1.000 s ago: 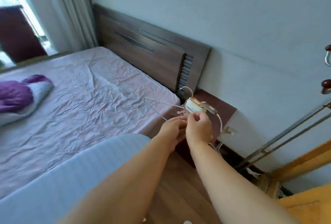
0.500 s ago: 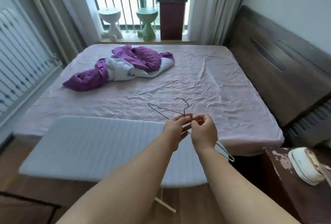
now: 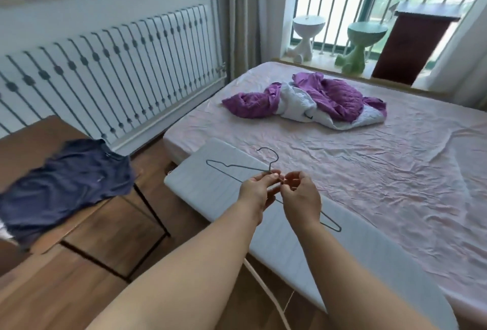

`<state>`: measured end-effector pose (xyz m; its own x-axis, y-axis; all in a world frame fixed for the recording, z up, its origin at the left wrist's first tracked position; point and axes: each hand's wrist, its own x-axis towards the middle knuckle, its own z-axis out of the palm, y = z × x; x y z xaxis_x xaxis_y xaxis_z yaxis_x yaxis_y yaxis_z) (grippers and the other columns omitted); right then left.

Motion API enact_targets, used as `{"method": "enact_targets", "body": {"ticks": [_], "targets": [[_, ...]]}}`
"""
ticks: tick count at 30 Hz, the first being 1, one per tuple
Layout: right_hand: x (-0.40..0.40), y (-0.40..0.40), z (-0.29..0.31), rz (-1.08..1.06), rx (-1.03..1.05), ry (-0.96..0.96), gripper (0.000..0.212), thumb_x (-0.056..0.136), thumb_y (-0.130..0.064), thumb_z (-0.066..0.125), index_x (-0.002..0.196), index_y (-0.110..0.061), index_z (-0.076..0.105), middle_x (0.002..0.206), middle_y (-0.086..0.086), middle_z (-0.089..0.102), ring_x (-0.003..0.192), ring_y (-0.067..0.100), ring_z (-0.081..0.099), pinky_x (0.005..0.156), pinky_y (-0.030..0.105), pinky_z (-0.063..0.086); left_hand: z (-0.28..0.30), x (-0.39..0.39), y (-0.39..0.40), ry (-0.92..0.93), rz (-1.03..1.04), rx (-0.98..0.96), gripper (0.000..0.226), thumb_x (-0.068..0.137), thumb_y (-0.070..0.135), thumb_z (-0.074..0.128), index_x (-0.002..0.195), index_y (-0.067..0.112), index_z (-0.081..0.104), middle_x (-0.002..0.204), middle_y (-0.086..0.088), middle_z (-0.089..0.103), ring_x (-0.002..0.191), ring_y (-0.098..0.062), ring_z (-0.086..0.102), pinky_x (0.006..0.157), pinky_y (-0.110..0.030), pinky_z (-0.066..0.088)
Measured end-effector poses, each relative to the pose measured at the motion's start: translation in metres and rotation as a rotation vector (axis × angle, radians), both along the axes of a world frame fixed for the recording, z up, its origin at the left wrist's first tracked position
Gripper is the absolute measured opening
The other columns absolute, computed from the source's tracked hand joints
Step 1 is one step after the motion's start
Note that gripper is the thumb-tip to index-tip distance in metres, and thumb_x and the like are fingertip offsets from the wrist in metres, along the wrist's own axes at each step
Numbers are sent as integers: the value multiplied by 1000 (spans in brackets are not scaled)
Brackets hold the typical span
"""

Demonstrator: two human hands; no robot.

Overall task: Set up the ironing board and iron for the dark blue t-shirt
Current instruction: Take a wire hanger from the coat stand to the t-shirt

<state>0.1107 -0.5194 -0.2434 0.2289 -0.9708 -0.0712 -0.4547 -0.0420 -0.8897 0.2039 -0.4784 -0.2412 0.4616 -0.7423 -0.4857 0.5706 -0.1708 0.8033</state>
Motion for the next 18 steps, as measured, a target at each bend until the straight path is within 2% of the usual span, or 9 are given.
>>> {"method": "enact_targets", "body": {"ticks": [3,7,11,18], "targets": [[39,2,-12,69,-33,20,19,76,-34,64,92,-37,56,91,-17,66,92,14,65,89,52,51,-4,40,10,9,116,3,14,97,14,59,97,19,72,95,4,75,86,-14,70,87,-30,47],[105,11,-14,119,-53,124,16,84,-28,64,99,-34,61,96,-14,68,97,16,63,93,52,46,-7,107,25,-4,192,-5,15,98,15,58,101,19,72,94,5,76,88,-16,73,81,-29,48],[177,25,-20,153,-36,139,9,89,-28,61,95,-36,62,91,-14,68,90,15,63,90,51,49,-4,181,45,-16,216,6,15,99,16,57,101,21,71,100,4,75,90,-15,75,78,-27,49],[277,51,-25,207,-33,127,7,91,-29,61,90,-35,64,88,-13,69,89,14,63,92,50,47,-9,273,75,-20,295,33,15,99,17,57,98,23,70,94,9,74,82,-9,74,74,-25,46]]}}
